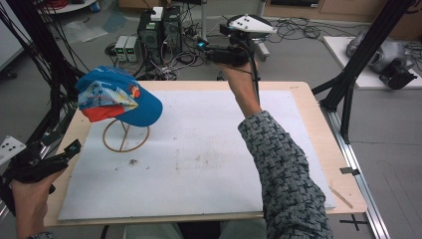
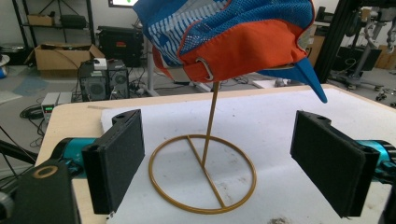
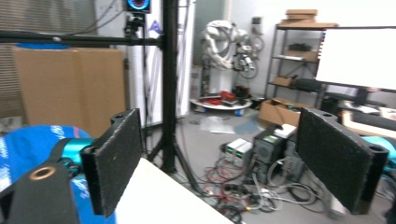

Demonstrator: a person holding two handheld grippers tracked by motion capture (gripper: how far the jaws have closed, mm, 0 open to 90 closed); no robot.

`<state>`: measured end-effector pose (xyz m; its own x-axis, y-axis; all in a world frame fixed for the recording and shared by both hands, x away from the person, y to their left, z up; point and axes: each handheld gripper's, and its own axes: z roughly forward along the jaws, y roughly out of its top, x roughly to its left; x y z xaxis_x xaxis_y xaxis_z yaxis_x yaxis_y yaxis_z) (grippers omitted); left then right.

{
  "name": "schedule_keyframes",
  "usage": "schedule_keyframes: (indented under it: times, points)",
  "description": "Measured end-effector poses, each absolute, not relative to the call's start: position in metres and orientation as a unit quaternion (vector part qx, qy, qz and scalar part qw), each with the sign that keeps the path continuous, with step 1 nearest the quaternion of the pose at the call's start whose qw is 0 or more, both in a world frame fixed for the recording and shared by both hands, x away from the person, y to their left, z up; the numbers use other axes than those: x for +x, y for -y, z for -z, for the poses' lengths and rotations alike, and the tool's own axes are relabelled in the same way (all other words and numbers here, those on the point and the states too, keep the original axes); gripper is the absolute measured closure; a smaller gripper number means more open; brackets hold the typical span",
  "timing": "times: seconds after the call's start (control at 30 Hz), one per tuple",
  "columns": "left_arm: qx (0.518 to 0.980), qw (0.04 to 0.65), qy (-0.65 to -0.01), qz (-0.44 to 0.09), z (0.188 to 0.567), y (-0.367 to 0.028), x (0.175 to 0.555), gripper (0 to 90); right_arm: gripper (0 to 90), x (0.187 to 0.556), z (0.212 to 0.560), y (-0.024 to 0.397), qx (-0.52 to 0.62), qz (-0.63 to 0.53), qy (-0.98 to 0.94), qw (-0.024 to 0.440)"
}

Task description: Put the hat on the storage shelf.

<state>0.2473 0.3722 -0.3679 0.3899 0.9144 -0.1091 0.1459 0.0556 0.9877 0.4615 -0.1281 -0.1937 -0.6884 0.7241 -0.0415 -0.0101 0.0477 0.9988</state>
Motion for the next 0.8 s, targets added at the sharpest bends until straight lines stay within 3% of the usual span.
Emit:
schedule_keyframes:
  times: [0.4,0.8]
  points:
    - [0.608,0.572,-0.439,-0.331,0.369,-0.367,0.251,17.8,11.9,0.444,0.205,0.204,0.307,-0.626,-0.644,0.315]
    - [0.612,0.571,-0.438,-0.328,0.371,-0.361,0.253,17.8,11.9,0.418,0.248,0.258,0.333,-0.616,-0.632,0.332]
